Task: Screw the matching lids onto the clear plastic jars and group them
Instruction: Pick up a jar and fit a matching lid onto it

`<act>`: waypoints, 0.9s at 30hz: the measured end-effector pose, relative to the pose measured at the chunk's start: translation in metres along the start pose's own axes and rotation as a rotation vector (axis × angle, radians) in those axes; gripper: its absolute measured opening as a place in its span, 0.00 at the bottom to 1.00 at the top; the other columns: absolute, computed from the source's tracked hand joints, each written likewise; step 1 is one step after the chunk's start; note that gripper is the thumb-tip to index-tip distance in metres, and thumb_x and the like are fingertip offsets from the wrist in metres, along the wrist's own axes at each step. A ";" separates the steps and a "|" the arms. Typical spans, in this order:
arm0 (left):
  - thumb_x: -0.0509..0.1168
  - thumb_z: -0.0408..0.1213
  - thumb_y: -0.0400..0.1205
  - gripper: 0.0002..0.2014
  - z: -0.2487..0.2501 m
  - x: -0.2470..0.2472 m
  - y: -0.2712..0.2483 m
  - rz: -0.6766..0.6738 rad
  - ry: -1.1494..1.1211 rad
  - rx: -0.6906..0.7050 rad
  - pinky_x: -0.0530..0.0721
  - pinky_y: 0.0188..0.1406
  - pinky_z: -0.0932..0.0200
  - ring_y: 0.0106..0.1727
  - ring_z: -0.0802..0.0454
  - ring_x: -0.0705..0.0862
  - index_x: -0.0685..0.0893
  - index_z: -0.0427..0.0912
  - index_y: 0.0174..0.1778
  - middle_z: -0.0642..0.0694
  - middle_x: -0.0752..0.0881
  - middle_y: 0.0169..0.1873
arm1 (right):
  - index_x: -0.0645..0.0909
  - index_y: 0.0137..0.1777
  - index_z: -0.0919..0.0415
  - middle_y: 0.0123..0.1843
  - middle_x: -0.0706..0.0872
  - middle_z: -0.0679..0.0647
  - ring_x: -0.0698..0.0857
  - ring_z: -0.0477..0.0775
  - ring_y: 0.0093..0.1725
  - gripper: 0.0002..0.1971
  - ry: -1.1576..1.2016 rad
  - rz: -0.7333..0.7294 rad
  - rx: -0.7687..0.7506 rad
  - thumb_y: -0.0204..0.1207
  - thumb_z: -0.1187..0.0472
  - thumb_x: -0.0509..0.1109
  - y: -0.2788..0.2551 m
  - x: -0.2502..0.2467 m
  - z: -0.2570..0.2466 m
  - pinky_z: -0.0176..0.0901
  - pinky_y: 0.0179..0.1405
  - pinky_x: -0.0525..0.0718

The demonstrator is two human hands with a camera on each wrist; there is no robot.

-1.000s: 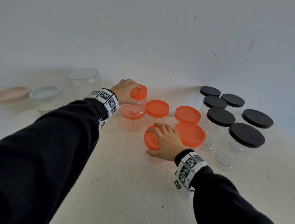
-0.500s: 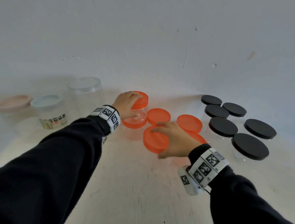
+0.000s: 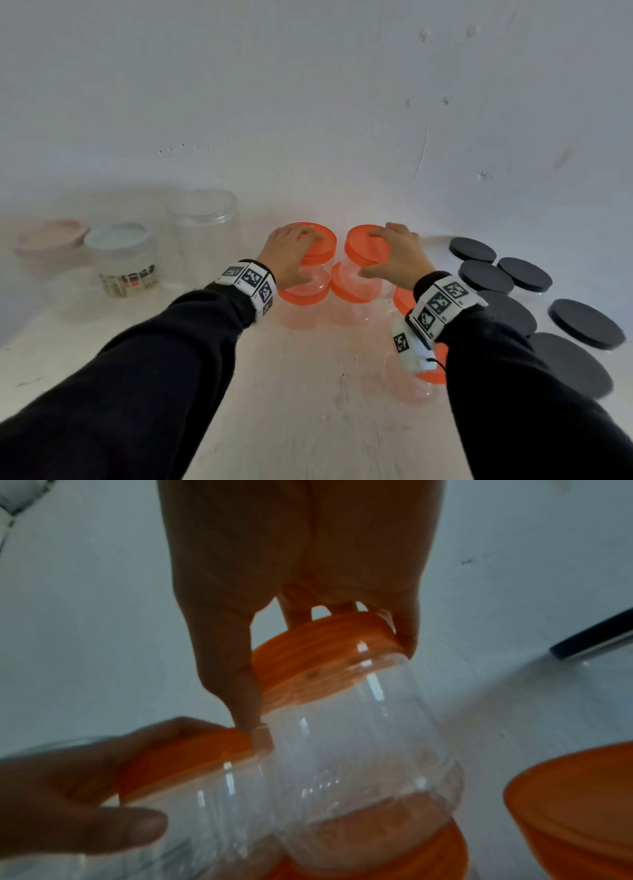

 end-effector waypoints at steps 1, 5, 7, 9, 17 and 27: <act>0.71 0.47 0.73 0.37 0.000 0.000 -0.001 0.010 -0.005 0.002 0.56 0.77 0.49 0.77 0.47 0.60 0.63 0.48 0.77 0.48 0.63 0.77 | 0.70 0.74 0.53 0.79 0.60 0.56 0.58 0.58 0.76 0.38 0.008 -0.007 0.003 0.63 0.53 0.80 0.003 0.005 0.001 0.48 0.70 0.64; 0.71 0.47 0.74 0.36 0.000 -0.001 -0.001 0.020 -0.034 0.007 0.56 0.77 0.48 0.77 0.47 0.60 0.64 0.48 0.77 0.48 0.63 0.77 | 0.67 0.76 0.53 0.80 0.56 0.56 0.63 0.60 0.76 0.42 0.090 -0.047 0.034 0.63 0.51 0.81 0.014 0.017 0.006 0.49 0.72 0.66; 0.71 0.48 0.74 0.36 0.000 -0.001 0.000 0.013 -0.041 0.003 0.55 0.77 0.48 0.77 0.47 0.60 0.64 0.48 0.77 0.48 0.63 0.77 | 0.61 0.78 0.56 0.80 0.53 0.58 0.65 0.60 0.75 0.46 0.119 -0.069 0.058 0.62 0.55 0.82 0.016 0.019 0.009 0.47 0.71 0.67; 0.71 0.49 0.74 0.36 0.000 -0.001 0.000 0.006 -0.052 -0.003 0.54 0.78 0.48 0.78 0.47 0.59 0.64 0.49 0.77 0.48 0.62 0.77 | 0.56 0.79 0.60 0.77 0.57 0.59 0.67 0.60 0.73 0.50 0.141 -0.053 0.082 0.61 0.57 0.83 0.018 0.021 0.012 0.46 0.67 0.69; 0.70 0.49 0.74 0.36 0.000 -0.002 -0.001 -0.002 -0.072 -0.009 0.52 0.77 0.51 0.78 0.48 0.58 0.64 0.49 0.77 0.49 0.61 0.78 | 0.53 0.80 0.59 0.72 0.64 0.60 0.71 0.59 0.67 0.53 0.181 -0.040 0.112 0.60 0.57 0.83 0.022 0.024 0.016 0.42 0.57 0.71; 0.70 0.48 0.74 0.36 0.002 -0.004 -0.001 -0.014 -0.054 -0.021 0.53 0.77 0.51 0.78 0.48 0.58 0.63 0.49 0.77 0.49 0.62 0.77 | 0.45 0.82 0.58 0.78 0.56 0.61 0.57 0.65 0.76 0.55 0.044 -0.047 0.098 0.65 0.46 0.79 0.008 0.012 0.010 0.60 0.72 0.64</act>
Point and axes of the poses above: each hand's wrist, its own y-axis towards the middle knuckle, its own x-axis out of the palm, z = x × y, the point moved 1 cm from there along y, towards the middle knuckle
